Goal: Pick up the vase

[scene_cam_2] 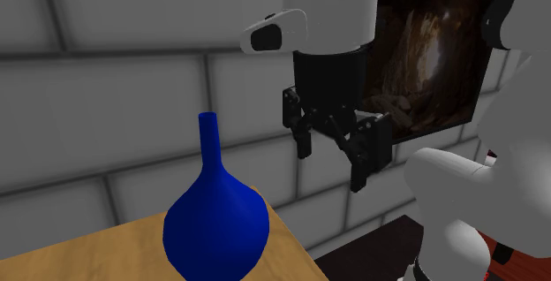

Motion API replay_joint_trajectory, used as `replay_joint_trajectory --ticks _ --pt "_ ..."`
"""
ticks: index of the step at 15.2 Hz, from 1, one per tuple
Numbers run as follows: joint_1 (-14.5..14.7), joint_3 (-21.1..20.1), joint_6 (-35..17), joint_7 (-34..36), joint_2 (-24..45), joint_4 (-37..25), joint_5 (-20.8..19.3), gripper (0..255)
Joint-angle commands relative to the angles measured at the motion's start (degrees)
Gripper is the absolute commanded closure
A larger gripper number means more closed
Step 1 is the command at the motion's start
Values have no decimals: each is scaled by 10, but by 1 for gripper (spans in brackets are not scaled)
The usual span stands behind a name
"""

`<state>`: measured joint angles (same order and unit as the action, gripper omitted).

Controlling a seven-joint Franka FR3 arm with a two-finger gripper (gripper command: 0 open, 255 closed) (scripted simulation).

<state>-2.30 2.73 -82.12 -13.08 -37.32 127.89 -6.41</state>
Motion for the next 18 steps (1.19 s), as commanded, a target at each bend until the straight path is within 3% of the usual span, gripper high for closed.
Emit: replay_joint_trajectory --ticks 1,8,14,18 --pt "-4 19 3 -27 30 -37 -10 0" --pt "-12 78 22 -116 158 -198 -18 0" --pt "-23 125 60 -200 289 -374 2 0" --pt "-25 127 38 -202 288 -352 3 0"
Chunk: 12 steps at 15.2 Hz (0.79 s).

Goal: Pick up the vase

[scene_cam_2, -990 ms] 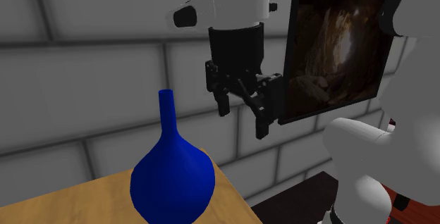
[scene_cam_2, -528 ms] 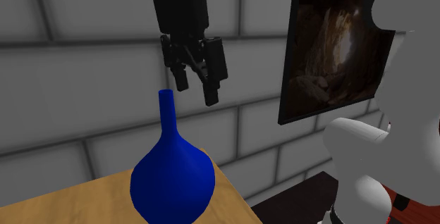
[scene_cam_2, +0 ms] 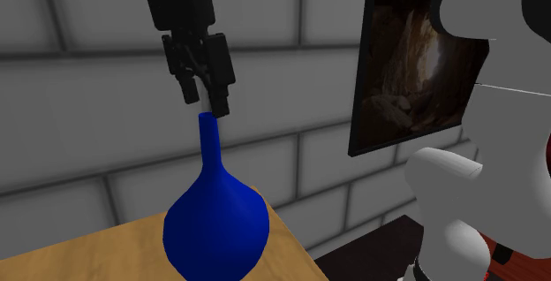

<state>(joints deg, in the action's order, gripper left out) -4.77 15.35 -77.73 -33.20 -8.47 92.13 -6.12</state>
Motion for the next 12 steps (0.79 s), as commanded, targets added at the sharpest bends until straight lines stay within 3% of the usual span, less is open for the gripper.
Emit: replay_joint_trajectory --ticks 1,6,7,12 --pt "0 0 -14 0 -4 17 -1 0" --pt "-1 0 -43 4 -13 56 -3 0" --pt "0 0 -43 5 -14 56 -3 255" --pt "0 0 -43 4 -13 56 -3 255"
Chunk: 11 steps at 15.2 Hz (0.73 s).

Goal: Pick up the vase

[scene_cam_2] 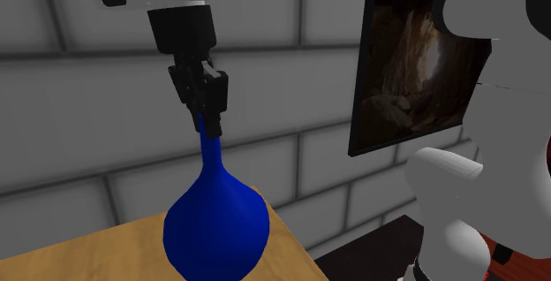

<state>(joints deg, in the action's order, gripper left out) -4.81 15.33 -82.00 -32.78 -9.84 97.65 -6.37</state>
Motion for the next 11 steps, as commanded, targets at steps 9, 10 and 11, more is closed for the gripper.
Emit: replay_joint_trajectory --ticks 9,10,11 --pt "0 1 40 -6 15 -54 3 255" --pt "0 1 49 -7 18 -66 3 255" --pt "0 1 57 -8 21 -78 4 255"
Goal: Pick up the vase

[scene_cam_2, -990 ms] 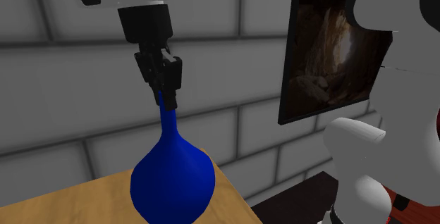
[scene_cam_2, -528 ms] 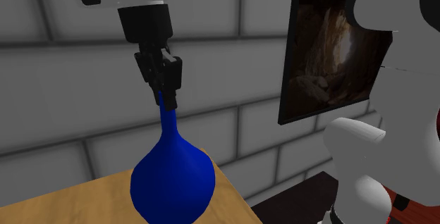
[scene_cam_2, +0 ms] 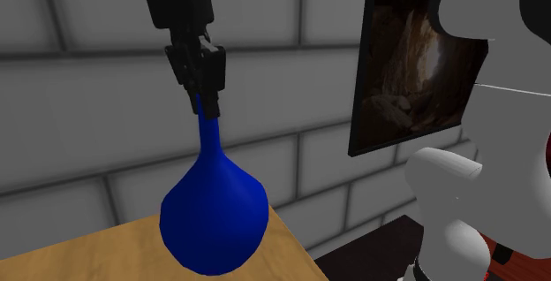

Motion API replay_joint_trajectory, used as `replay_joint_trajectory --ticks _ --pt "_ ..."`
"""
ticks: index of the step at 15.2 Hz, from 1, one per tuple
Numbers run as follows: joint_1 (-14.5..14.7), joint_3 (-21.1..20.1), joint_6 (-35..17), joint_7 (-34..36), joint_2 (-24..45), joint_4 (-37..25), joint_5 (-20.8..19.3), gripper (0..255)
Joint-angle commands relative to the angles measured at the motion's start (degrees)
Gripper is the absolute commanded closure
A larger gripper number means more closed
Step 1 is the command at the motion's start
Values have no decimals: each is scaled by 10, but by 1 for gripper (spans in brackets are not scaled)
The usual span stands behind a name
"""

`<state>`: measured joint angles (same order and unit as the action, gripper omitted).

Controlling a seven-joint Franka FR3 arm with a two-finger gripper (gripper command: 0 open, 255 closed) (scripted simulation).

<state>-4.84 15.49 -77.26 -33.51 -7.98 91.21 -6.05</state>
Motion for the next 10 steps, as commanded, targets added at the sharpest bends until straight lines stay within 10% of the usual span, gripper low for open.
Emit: replay_joint_trajectory --ticks 1,10 --pt "0 0 18 -2 7 -25 1 255" --pt "-2 4 82 -13 39 -121 8 255"
